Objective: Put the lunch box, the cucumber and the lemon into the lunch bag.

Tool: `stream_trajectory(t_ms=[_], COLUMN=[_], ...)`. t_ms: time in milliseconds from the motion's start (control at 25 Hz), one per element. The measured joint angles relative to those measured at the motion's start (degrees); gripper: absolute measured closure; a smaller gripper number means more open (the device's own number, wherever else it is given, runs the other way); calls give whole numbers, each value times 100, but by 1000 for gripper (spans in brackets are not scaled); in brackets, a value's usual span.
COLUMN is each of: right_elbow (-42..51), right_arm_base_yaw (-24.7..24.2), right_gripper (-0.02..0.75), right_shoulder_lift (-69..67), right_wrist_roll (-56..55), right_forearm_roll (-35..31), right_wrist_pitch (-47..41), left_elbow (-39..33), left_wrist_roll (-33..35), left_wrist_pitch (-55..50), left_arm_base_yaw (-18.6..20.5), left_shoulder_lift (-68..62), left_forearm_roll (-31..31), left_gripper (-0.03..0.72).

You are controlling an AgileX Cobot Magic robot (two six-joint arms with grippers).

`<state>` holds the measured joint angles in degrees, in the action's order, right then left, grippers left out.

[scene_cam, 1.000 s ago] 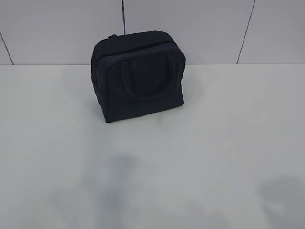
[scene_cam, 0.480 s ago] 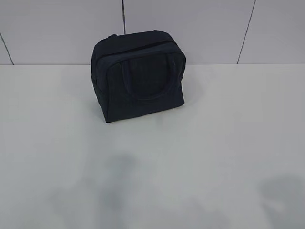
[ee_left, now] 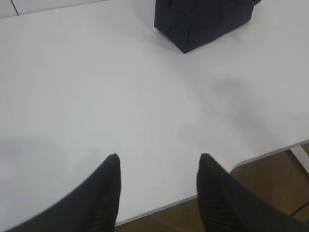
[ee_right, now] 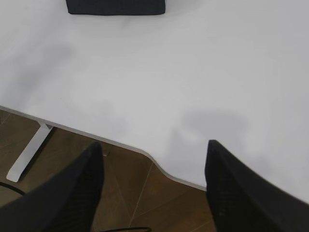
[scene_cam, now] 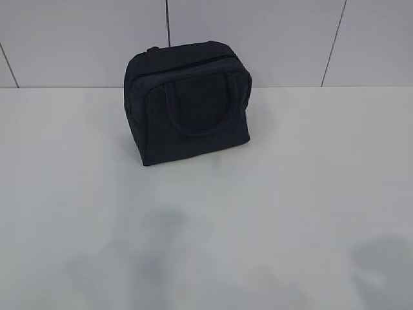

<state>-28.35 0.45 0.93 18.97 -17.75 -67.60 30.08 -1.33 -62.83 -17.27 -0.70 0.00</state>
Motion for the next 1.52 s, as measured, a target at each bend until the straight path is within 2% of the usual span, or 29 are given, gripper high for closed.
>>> stream_trajectory(t_ms=[1040, 1160, 1320, 1520], right_elbow=[4, 4, 4, 4], right_arm_base_yaw=[0, 0, -3, -318], right_gripper=[238, 238, 237, 237], right_shoulder_lift=[0, 0, 0, 0], right_wrist_roll=[0, 0, 0, 0], right_forearm_roll=[-10, -10, -10, -10], right_wrist_pitch=[10, 10, 10, 10], left_elbow=[0, 0, 0, 0], left_wrist_roll=[0, 0, 0, 0], left_wrist_pitch=[-6, -6, -6, -6], left_arm_base_yaw=[0, 201, 674, 1310], left_shoulder_lift=[0, 0, 0, 0], left_forearm_roll=[-61, -61, -61, -61], left_gripper=[354, 365, 385, 400])
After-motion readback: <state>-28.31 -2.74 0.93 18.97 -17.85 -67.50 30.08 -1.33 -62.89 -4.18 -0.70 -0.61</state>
